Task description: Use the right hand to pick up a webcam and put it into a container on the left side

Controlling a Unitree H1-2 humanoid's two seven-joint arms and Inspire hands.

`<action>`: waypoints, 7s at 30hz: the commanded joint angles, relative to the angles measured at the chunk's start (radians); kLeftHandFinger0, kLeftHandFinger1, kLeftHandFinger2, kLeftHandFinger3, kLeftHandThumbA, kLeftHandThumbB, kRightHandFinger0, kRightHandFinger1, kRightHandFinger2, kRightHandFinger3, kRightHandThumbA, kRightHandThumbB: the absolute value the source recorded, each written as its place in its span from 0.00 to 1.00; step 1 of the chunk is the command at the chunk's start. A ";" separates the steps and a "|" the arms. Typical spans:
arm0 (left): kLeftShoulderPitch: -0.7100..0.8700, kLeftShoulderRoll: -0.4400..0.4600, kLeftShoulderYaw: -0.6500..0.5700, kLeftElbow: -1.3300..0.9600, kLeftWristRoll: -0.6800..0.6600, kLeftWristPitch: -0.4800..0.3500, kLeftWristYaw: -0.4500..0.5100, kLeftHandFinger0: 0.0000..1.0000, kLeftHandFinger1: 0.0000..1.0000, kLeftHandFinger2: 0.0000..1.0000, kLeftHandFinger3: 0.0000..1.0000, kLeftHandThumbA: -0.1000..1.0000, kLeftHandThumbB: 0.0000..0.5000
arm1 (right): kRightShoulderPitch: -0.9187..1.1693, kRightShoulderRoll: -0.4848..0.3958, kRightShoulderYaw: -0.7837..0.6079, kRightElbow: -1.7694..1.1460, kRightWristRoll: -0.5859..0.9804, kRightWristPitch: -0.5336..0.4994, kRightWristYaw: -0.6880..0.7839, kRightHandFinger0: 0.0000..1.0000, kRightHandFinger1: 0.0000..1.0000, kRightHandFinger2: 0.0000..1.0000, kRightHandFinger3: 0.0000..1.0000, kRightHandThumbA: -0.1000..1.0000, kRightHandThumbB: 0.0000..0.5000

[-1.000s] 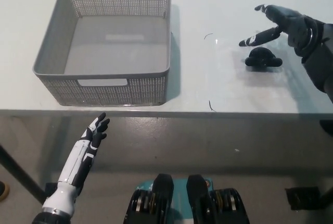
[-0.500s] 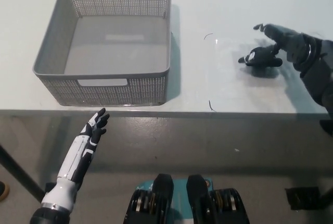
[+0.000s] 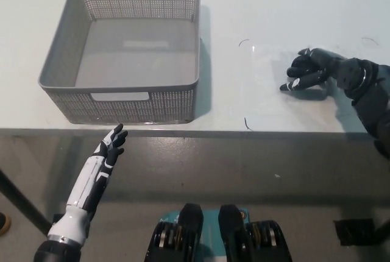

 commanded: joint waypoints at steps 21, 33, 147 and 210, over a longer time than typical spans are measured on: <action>-0.070 0.030 0.014 -0.031 -0.009 0.015 -0.021 1.00 1.00 1.00 1.00 1.00 0.04 | -0.022 0.018 -0.134 -0.005 0.092 -0.109 -0.312 0.00 0.41 0.80 0.91 0.00 0.25; -0.078 0.035 0.019 -0.023 -0.011 0.010 -0.022 1.00 1.00 1.00 1.00 1.00 0.00 | -0.086 0.008 -0.234 -0.028 0.163 -0.133 -0.340 0.00 0.46 0.85 0.80 0.00 0.27; -0.134 0.081 -0.073 -0.079 0.048 0.085 -0.119 1.00 1.00 1.00 1.00 0.88 0.16 | -0.370 0.294 -0.274 -0.148 0.304 -0.164 -0.111 1.00 1.00 1.00 1.00 1.00 0.94; 0.090 0.025 0.055 -0.118 -0.116 -0.072 -0.093 1.00 1.00 1.00 1.00 1.00 0.16 | 1.200 0.178 -0.419 -1.449 0.737 -0.214 0.071 1.00 1.00 1.00 1.00 1.00 0.56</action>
